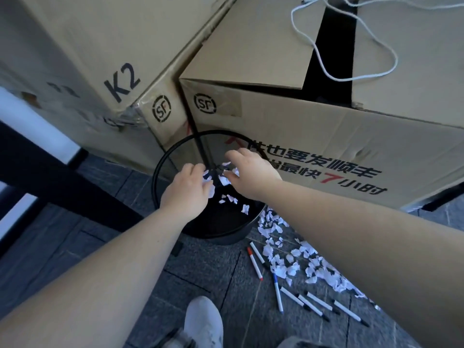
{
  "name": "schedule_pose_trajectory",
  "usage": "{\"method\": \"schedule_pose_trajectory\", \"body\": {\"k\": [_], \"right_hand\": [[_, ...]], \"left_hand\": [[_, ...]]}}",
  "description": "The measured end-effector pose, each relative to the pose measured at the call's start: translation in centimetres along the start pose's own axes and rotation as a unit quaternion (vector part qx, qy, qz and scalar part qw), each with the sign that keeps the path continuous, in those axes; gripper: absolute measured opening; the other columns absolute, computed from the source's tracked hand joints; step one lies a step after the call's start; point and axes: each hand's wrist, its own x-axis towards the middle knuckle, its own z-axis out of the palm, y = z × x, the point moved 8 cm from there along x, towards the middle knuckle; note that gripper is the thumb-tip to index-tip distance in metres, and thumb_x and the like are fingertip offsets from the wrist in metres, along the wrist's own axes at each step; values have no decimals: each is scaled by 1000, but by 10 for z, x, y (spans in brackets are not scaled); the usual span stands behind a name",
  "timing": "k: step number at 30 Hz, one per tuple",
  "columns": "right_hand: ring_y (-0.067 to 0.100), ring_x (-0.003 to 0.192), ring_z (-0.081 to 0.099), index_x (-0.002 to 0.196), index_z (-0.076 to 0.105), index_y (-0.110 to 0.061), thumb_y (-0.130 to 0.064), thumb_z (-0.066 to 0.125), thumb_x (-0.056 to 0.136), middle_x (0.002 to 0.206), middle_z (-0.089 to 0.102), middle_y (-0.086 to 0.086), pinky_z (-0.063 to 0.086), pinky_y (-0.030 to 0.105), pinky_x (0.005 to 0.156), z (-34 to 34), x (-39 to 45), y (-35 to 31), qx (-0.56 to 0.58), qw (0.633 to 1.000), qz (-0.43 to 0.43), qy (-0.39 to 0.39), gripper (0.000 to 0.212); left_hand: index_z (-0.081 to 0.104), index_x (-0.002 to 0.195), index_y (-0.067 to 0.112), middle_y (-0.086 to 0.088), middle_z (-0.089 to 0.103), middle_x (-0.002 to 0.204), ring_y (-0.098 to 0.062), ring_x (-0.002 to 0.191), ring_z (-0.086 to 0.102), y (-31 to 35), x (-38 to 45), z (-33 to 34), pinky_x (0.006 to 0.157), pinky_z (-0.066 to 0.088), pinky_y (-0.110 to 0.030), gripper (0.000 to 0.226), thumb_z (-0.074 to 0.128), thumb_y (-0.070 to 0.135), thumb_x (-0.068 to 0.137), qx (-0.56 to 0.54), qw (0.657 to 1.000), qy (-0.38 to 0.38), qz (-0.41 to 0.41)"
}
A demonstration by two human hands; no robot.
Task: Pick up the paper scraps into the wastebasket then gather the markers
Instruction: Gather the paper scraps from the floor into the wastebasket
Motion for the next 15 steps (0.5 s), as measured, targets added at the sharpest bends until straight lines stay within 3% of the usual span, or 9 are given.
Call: {"method": "schedule_pose_trajectory", "body": {"k": [3,7,15], "right_hand": [[25,134,31,140,32,-25,-42,48,92,148,33,2,26,42,109,1,-1,3,-41,999,-24,-1,54],[18,144,8,146,18,-30,-48,44,92,157,11,0,9,43,117,7,-8,6,-84,994,-56,-34,63],[17,145,4,147,14,-31,-51,38,94,158,6,0,6,43,118,-24,-32,25,-111,992,-60,-19,62]], "left_hand": [[20,144,20,-2,21,151,-27,133,29,-9,-2,11,96,40,-46,59,36,48,94,49,998,-47,-9],[5,146,28,3,2,157,-19,143,8,-10,-5,16,111,25,-47,69,28,60,90,95,993,-73,-1],[-2,146,32,7,-7,157,-16,144,-4,36,-4,-10,117,8,-48,68,20,63,90,113,991,-60,39]]}}
